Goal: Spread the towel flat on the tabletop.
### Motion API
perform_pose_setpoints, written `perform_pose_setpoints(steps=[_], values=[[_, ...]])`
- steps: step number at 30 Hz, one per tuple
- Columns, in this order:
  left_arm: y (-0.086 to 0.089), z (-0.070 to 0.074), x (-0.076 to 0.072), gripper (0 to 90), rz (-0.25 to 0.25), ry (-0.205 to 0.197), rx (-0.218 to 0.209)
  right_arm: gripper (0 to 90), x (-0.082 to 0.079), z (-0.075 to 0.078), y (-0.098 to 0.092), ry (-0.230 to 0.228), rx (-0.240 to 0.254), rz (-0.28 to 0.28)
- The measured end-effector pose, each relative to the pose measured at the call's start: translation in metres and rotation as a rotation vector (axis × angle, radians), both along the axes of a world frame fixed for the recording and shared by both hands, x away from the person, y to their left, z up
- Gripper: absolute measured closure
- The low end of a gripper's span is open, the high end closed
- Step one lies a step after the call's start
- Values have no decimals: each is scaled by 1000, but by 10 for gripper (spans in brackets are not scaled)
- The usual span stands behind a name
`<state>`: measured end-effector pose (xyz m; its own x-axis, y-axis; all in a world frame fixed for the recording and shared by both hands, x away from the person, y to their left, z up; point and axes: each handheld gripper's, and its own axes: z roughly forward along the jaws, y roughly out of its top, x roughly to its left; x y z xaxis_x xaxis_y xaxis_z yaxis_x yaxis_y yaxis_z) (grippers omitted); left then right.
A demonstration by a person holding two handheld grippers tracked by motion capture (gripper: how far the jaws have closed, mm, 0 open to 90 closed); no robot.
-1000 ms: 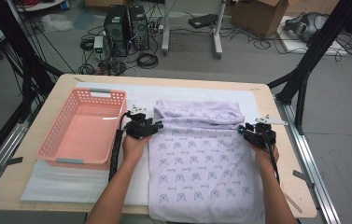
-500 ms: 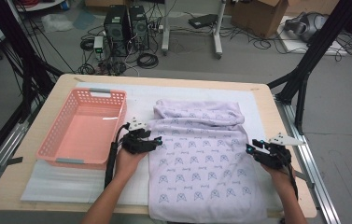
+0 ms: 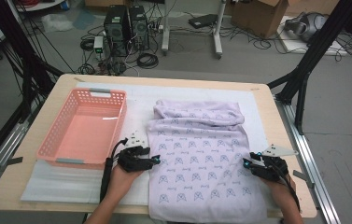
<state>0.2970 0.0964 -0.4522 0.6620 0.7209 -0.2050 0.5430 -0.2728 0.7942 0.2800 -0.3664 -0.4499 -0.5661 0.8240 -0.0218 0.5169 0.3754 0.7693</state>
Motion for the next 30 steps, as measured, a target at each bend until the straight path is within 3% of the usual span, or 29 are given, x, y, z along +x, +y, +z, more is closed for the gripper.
perform_pose_setpoints(steps=[2,7,9,10,12,14,20,30], values=[[-5,0,-6,490,-34,-7,20,558,-4,-1,-2,-2,9,-13],[-11,1,-13,572,1,-51,93,602,-18,-1,-5,10,19,-7],[-11,1,-14,702,8,-58,95,663,-22,0,-7,14,25,-3],[-12,1,-14,826,-13,-63,98,702,-24,-1,-7,17,29,0],[-15,1,-16,868,-14,-80,119,809,-26,-1,-4,15,31,7],[-13,1,-17,873,0,-65,105,845,-28,0,0,17,16,11],[0,1,-28,876,38,-26,38,853,-38,0,-3,43,63,-12],[17,5,-53,876,42,-20,-27,855,-75,4,-1,41,44,-14]])
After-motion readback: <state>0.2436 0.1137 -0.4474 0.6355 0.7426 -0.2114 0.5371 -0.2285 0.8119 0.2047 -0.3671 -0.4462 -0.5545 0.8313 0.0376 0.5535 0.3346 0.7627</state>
